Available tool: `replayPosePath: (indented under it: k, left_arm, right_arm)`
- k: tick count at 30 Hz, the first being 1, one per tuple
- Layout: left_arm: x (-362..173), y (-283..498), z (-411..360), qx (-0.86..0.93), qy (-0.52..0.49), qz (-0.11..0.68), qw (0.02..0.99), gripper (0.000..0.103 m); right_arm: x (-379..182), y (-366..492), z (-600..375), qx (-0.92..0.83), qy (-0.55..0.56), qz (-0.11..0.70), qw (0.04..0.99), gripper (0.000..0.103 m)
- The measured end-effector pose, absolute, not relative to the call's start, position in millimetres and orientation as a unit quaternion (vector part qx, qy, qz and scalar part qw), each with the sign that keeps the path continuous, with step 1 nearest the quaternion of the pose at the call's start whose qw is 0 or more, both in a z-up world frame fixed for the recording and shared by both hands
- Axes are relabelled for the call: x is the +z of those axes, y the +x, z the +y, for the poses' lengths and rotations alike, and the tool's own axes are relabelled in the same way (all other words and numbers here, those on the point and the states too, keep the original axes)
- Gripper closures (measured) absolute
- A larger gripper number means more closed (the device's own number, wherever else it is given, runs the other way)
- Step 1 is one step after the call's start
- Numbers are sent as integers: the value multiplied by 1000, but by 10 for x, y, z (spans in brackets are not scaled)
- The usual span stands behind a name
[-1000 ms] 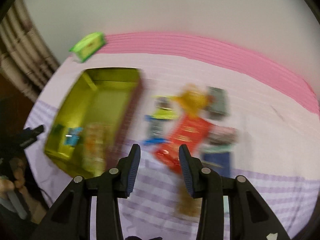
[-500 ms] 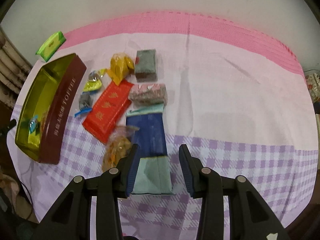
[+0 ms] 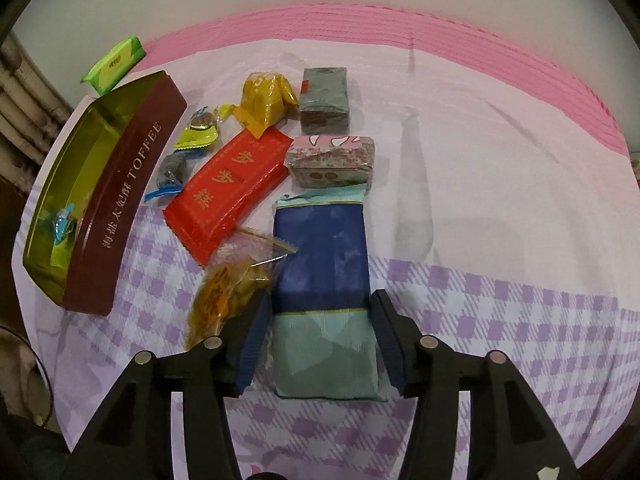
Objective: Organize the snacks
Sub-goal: 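Move the right tool to the blue-and-teal package and grasp it, then grasp the second clear fried-dough bag with the left tool while the right tool holds the package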
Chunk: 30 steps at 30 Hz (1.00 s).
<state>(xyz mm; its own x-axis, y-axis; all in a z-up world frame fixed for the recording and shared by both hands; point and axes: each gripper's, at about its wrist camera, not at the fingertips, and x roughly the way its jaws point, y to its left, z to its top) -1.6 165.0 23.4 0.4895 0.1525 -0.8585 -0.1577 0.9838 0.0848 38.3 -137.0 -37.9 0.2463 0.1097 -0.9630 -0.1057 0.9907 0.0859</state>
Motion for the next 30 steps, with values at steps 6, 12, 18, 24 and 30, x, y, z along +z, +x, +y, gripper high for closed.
replayPosePath:
  k: [6,12,18,24,30]
  left_arm:
    - [274,-22,1369,64,18,500,863,34]
    - [264,3,997,25,27,515,856,34]
    - [218,37,588,-14,28,532,846,34]
    - [74,100,194,-66,26,559,826,34]
    - [-119,173,-112,-102,21,583,806,34]
  right_arm:
    - [-453,435,-1401,76,14,611,788,53]
    - [-448,406,-1421,81,6,601,795,57]
    - [-427,315,-1658,61,23,600,797,57]
    - [-413,230,-2045,23,40,596,802,57]
    - [-412,172,-2342,-10,54,589,807,57]
